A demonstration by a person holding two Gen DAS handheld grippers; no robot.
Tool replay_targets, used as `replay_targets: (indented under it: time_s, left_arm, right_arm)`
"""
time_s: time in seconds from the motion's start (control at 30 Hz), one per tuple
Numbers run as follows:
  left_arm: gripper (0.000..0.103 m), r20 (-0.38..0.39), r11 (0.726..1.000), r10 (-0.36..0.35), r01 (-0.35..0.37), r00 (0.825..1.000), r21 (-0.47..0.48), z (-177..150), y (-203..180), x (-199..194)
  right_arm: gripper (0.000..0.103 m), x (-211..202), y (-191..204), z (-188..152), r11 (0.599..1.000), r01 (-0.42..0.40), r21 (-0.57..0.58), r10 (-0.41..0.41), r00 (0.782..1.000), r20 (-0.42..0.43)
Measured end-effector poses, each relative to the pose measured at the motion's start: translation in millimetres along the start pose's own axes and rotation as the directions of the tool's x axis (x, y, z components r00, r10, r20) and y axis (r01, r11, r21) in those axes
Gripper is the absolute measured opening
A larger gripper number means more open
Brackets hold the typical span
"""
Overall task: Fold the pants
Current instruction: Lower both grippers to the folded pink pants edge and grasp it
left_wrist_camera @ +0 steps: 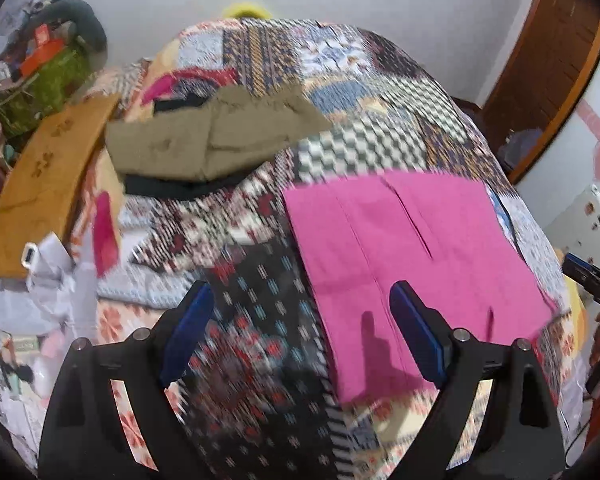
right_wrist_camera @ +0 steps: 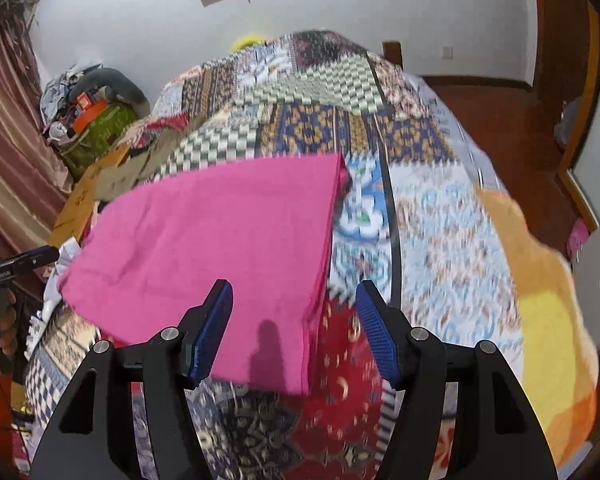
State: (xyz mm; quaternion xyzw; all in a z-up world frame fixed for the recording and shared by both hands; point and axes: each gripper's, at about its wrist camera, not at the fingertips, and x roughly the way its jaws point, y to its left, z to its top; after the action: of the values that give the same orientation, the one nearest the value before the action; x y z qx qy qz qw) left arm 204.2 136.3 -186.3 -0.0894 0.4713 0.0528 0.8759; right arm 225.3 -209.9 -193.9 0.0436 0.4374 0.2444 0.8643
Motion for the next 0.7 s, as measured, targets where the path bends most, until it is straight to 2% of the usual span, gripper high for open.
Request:
replay_targets:
  time_s: [0.13, 0.27, 0.47, 0.7]
  left_arm:
    - [0.09, 0.029, 1.0, 0.023, -0.022, 0.999, -0.022, 30.0, 8.7, 12.4]
    - [0.09, 0.022, 0.999, 0.044, -0.043, 0.999, -0.024, 52.4, 10.6, 36.8]
    - [0.089, -0.023, 0.998, 0.058, -0.059, 0.998, -0.006, 68.4, 8.6, 77.9]
    - [0.085, -0.11, 0.999, 0.035, -0.036, 0.993, -0.009, 71.3, 12.0, 119.6]
  right_arm:
    - [0.06, 9.5, 5.2, 23.0, 1.0, 0.0, -0.029, 0.001, 1.0, 0.024]
    - [0.06, 29.6, 6.9, 43.3, 0.999, 0.004, -0.052, -0.003, 1.0, 0.028]
    - [0.06, 64.6, 1.6, 66.0, 0.998, 0.008, -0.058, -0.008, 1.0, 0.003]
    - [0.06, 112.1, -15.8, 88.0, 0.999, 0.022, -0.048, -0.024, 0.999, -0.044]
